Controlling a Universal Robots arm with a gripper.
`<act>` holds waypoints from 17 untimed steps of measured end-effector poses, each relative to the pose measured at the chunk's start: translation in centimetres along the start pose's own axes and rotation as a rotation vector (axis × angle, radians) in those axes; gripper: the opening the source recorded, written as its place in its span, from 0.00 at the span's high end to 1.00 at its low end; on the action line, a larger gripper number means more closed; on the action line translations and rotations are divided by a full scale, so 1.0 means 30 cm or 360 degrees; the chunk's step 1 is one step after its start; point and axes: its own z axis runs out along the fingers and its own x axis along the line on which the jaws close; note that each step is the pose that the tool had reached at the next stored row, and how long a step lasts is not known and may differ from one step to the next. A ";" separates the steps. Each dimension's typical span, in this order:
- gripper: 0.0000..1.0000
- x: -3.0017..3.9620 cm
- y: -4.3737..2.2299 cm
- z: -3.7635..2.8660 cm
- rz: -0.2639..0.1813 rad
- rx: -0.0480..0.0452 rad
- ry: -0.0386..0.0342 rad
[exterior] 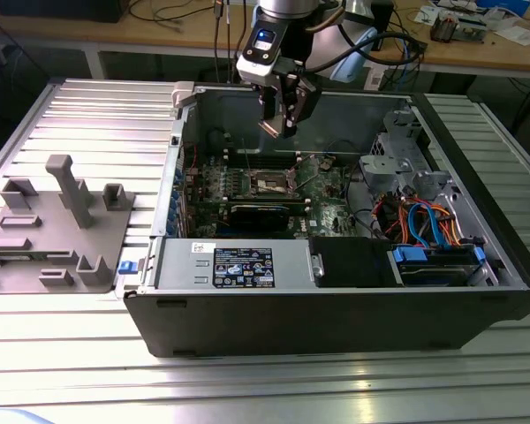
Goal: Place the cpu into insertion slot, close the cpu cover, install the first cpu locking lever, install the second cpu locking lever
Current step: 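Place the cpu into insertion slot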
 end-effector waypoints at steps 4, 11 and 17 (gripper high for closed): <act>0.46 0.000 0.000 0.000 0.0005 0.0000 0.0000; 0.46 0.000 0.000 0.000 0.0015 0.0000 -0.0001; 0.46 0.000 0.000 0.000 0.0025 0.0000 -0.0001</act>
